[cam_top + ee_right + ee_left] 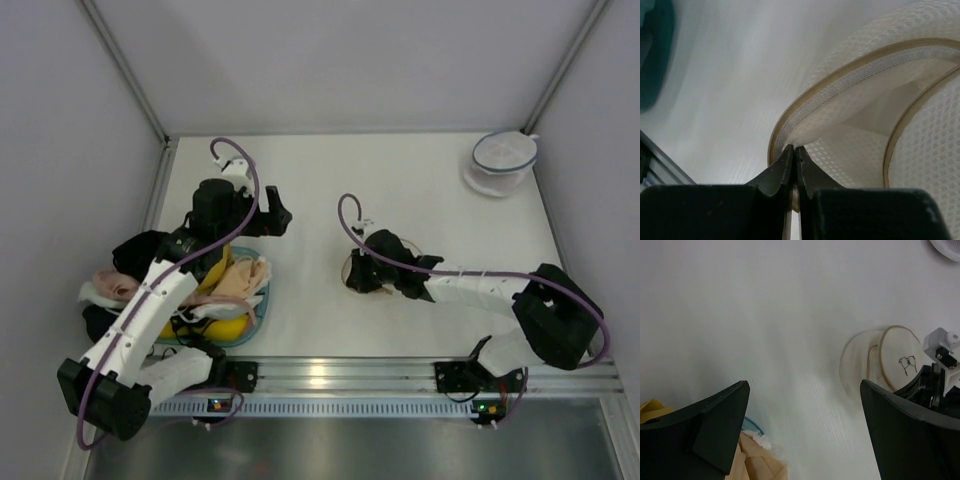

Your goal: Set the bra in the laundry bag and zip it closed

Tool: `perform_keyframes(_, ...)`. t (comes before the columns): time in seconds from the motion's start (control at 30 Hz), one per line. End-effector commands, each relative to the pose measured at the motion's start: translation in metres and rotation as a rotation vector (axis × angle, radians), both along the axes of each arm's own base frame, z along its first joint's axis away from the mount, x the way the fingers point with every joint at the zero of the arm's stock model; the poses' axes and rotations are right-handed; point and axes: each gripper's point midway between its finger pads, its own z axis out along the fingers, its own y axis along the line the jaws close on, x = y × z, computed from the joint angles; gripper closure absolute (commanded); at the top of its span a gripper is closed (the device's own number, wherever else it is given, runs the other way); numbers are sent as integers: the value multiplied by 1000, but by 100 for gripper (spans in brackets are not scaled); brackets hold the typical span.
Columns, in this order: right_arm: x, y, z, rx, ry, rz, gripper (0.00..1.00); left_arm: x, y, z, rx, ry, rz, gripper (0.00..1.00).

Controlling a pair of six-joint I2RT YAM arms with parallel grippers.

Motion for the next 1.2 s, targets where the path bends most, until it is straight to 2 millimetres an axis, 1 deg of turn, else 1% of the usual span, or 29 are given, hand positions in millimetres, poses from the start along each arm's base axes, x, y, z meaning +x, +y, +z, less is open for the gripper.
perform_keyframes(0.0,-11,30,28,64,-23,70,95,7,-5,22,-41,-73,-8,2)
perform_keyframes(0.03,-13,26,28,59,-20,62,86,7,-7,21,-42,-68,-17,2)
perform_keyframes(0.07,-13,22,35,56,-35,54,80,7,-8,20,-44,-63,-23,2)
perform_keyframes(0.1,-12,18,40,48,-47,44,71,7,-11,14,-44,-45,-35,2)
perform_keyframes(0.13,-12,7,40,12,-43,21,50,7,-13,13,-49,-39,-46,2)
perform_keyframes(0.17,-11,7,59,30,-73,27,43,6,-17,12,-58,-30,-67,2)
perform_keyframes(0.2,-8,1,65,12,-91,7,31,9,-20,8,-63,-10,-68,2)
perform_keyframes(0.23,-7,-18,62,-53,-75,-31,25,10,-22,7,-65,-2,-65,2)
perform_keyframes(0.27,-3,-24,77,-47,-93,-59,19,12,-24,6,-67,4,-68,1)
perform_keyframes(0.3,-3,-35,78,-70,-81,-84,15,15,-31,6,-59,10,-71,1)
perform_keyframes(0.33,5,-51,79,-83,-68,-134,12,16,-35,4,-47,10,-62,1)
perform_keyframes(0.37,4,-67,78,-109,-48,-164,12,19,-39,6,-29,0,-50,2)
perform_keyframes(0.43,15,-94,77,-125,-42,-253,12,21,-55,-8,68,-12,-18,1)
perform_keyframes(0.47,16,-103,76,-129,-45,-274,13,19,-66,-13,96,-11,-29,1)
perform_keyframes(0.5,19,-108,77,-123,-53,-293,14,15,-82,-23,128,1,-32,3)
perform_keyframes(0.53,23,-112,79,-123,-70,-319,16,13,-89,-29,131,16,-40,4)
perform_keyframes(0.6,29,-110,83,-102,-90,-332,19,7,-101,-44,130,59,-51,9)
perform_keyframes(0.63,33,-112,85,-111,-107,-355,20,4,-103,-49,131,71,-58,10)
perform_keyframes(0.67,37,-110,83,-120,-103,-366,20,-2,-103,-60,140,92,-60,12)
perform_keyframes(0.73,41,-107,83,-141,-112,-382,19,-10,-104,-69,143,114,-78,16)
perform_keyframes(0.77,46,-103,84,-144,-110,-386,19,-15,-103,-77,152,130,-89,17)
perform_keyframes(0.83,49,-93,84,-135,-117,-373,19,-23,-111,-84,149,151,-133,18)
perform_keyframes(0.87,51,-89,80,-135,-109,-368,19,-29,-120,-92,145,170,-175,18)
perform_keyframes(0.9,54,-86,80,-127,-112,-367,18,-32,-123,-96,144,177,-189,18)
perform_keyframes(0.93,58,-84,81,-124,-116,-375,17,-34,-128,-100,144,183,-205,18)
perform_keyframes(0.97,61,-82,76,-134,-109,-375,16,-39,-137,-107,143,193,-239,18)
perform_keyframes(1.1,79,-75,74,-128,-121,-406,13,-46,-152,-129,161,203,-283,19)
perform_keyframes(1.13,86,-68,72,-114,-111,-399,13,-47,-153,-133,167,207,-286,20)
perform_keyframes(1.17,91,-65,71,-113,-106,-397,12,-48,-154,-140,185,216,-297,25)
